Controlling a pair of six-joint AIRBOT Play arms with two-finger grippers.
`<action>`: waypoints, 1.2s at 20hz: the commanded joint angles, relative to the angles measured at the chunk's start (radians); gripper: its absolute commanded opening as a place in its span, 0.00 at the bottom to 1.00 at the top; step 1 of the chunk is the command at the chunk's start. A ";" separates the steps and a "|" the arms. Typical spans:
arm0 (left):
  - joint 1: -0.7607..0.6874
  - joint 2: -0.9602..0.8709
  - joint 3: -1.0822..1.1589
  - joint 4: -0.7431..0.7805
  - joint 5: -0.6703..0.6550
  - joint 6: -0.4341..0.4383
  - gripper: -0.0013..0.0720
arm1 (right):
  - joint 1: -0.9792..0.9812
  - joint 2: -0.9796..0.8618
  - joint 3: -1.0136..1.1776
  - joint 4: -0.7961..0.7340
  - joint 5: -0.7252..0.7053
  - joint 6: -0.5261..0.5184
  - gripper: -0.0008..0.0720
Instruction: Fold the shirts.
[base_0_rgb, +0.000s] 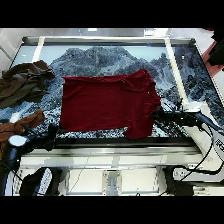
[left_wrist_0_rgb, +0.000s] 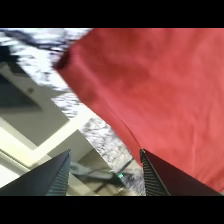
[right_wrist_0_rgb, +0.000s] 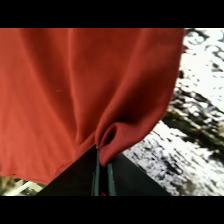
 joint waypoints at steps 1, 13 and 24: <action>0.000 0.001 -0.041 0.000 0.102 -0.082 0.66 | 0.005 0.007 0.000 0.050 0.048 -0.028 0.07; -0.054 -0.172 -0.040 -0.138 0.321 0.009 0.65 | 0.005 0.008 0.000 0.135 0.104 -0.069 0.07; -0.067 0.002 0.455 -0.361 0.293 0.642 0.03 | -0.144 0.388 0.160 0.044 0.474 -0.017 0.06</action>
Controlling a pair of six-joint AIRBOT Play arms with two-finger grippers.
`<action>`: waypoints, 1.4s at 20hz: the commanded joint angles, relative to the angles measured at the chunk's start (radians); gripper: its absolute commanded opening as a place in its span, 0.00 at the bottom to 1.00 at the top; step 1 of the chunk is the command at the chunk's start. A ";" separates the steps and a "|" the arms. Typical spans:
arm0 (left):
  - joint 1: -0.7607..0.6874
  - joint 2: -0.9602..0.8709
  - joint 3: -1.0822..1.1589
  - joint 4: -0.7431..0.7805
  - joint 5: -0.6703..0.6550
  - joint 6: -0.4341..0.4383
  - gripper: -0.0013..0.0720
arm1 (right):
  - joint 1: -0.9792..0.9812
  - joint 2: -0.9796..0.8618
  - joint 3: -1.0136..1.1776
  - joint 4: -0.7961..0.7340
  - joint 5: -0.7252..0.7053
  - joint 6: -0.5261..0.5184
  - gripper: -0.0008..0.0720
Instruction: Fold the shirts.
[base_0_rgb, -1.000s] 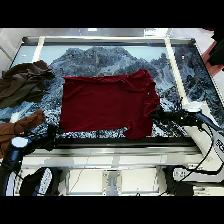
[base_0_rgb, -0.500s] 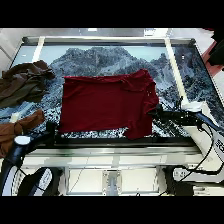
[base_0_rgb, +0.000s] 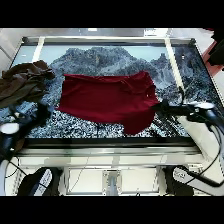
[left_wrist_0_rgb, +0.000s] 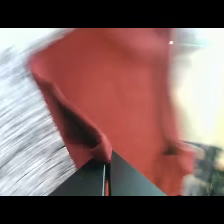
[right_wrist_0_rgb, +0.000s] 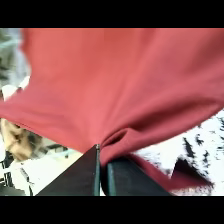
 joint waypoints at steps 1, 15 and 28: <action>-0.001 0.150 0.290 0.040 -0.097 0.257 0.03 | -0.135 0.251 0.111 -0.028 0.265 0.055 0.06; -0.001 0.071 1.001 0.423 -0.338 0.198 0.03 | -0.495 0.464 0.859 0.178 0.094 0.074 0.06; -0.210 -0.718 1.001 0.758 -0.311 0.092 0.03 | 0.339 -0.399 0.736 -0.641 -0.405 0.212 0.06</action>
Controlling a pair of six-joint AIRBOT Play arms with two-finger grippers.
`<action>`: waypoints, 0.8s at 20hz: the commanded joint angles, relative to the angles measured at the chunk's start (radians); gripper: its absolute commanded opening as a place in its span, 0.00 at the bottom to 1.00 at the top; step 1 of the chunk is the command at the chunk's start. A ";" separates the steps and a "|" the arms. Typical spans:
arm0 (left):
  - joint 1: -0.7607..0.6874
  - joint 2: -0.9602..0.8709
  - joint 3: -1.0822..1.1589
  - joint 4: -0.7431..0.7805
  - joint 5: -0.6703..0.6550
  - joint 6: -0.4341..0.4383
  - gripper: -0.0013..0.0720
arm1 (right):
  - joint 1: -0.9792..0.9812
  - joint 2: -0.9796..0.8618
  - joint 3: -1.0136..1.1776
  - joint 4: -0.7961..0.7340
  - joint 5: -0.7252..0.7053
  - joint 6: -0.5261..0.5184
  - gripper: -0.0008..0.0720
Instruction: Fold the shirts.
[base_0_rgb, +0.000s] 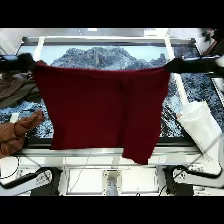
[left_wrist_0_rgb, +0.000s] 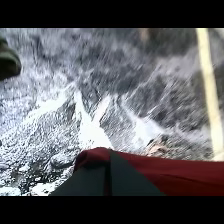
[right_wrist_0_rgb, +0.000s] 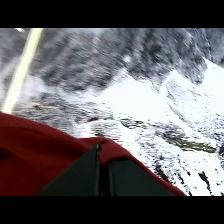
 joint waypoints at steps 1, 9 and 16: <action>-0.097 -0.207 0.002 0.177 0.149 -0.097 0.03 | 0.100 -0.211 -0.008 -0.133 -0.262 0.066 0.06; -0.124 -0.253 0.002 0.322 0.185 -0.214 0.03 | 0.028 -0.181 0.062 -0.223 -0.183 0.044 0.06; -0.125 -0.137 -0.278 0.341 0.060 -0.155 0.03 | 0.046 -0.164 -0.142 -0.281 0.063 0.039 0.06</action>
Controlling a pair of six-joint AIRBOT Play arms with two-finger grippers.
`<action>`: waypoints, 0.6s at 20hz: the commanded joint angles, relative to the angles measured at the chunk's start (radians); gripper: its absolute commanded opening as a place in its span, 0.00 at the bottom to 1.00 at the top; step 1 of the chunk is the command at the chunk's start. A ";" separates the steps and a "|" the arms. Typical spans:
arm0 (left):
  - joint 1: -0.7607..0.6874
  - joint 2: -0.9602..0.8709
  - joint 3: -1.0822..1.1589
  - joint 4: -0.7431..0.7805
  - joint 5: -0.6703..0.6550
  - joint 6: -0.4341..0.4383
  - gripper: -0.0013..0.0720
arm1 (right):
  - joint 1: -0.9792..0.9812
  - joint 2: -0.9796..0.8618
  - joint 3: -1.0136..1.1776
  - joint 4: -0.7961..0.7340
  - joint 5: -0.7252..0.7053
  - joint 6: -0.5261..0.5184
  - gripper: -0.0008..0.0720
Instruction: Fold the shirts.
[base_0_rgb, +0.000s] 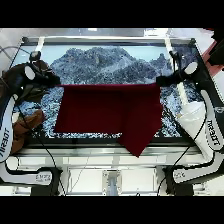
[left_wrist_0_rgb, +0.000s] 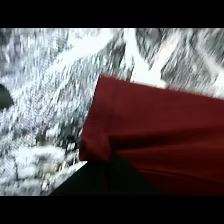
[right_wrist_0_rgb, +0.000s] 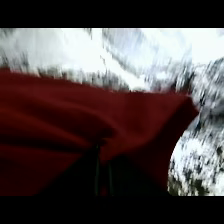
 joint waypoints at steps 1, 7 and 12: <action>-0.001 0.039 -0.156 0.008 -0.025 0.010 0.03 | 0.022 0.005 -0.142 0.006 0.034 -0.005 0.06; -0.001 0.038 -0.212 -0.087 0.104 0.010 0.03 | 0.097 0.004 -0.320 -0.001 -0.045 -0.002 0.06; 0.008 0.040 -0.188 -0.111 0.074 0.009 0.80 | 0.071 0.008 -0.303 -0.040 0.044 0.052 0.50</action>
